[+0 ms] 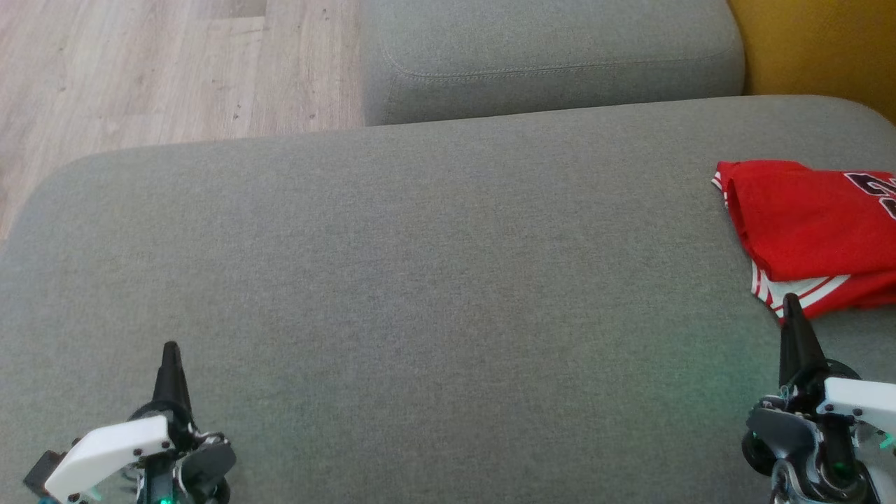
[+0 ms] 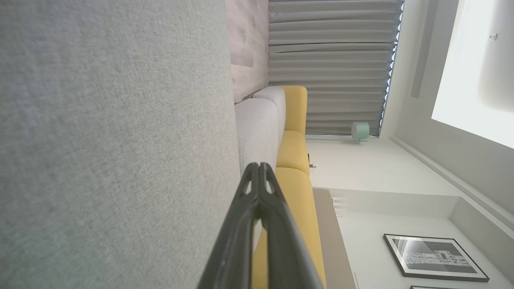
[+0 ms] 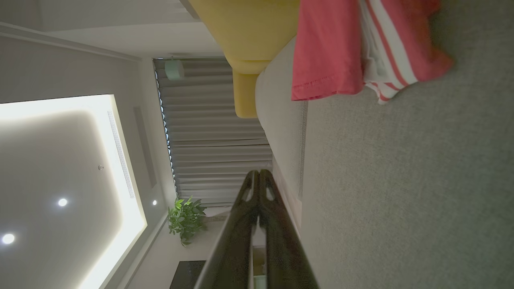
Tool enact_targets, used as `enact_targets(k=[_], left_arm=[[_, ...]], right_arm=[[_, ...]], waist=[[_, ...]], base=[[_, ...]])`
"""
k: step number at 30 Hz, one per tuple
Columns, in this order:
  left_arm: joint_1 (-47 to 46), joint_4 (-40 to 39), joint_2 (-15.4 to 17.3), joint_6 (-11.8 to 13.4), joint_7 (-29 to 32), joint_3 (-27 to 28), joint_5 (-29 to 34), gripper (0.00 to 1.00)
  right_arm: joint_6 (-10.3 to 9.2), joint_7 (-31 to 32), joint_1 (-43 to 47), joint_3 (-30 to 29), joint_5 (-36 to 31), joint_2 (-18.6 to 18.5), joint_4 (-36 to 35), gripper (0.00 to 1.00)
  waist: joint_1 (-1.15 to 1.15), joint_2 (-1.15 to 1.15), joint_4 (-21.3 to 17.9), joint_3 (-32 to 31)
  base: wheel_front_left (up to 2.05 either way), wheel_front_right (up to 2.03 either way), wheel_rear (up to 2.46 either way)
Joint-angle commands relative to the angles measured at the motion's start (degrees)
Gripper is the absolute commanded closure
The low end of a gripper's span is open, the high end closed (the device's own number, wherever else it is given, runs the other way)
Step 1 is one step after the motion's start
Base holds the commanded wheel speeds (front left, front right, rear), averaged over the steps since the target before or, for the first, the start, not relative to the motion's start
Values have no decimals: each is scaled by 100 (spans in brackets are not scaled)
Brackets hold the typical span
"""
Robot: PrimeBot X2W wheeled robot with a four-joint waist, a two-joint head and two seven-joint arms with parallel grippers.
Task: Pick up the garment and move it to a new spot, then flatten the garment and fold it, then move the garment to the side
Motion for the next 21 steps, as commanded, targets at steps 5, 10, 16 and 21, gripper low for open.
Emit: enact_targets(k=[5, 10, 16, 21], left_arm=[[-286, -160, 36, -40, 23, 202, 65, 100], [-287, -160, 31, -40, 29, 209, 71, 100], [-288, -160, 25, -40, 36, 217, 78, 100], [-288, -159, 21, -40, 40, 223, 83, 100]], right_arm=[[-4, 49, -309, 93, -31, -15, -179, 100], [-4, 54, -309, 87, -36, -11, -179, 100], [-4, 61, -310, 79, -43, -5, -179, 100], [-4, 65, -310, 73, -48, -1, -178, 100]], waist=[[0, 0, 0, 0], [0, 0, 0, 0], [0, 0, 0, 0], [0, 0, 0, 0]], base=[[0, 0, 0], [0, 0, 0], [0, 0, 0], [0, 0, 0]])
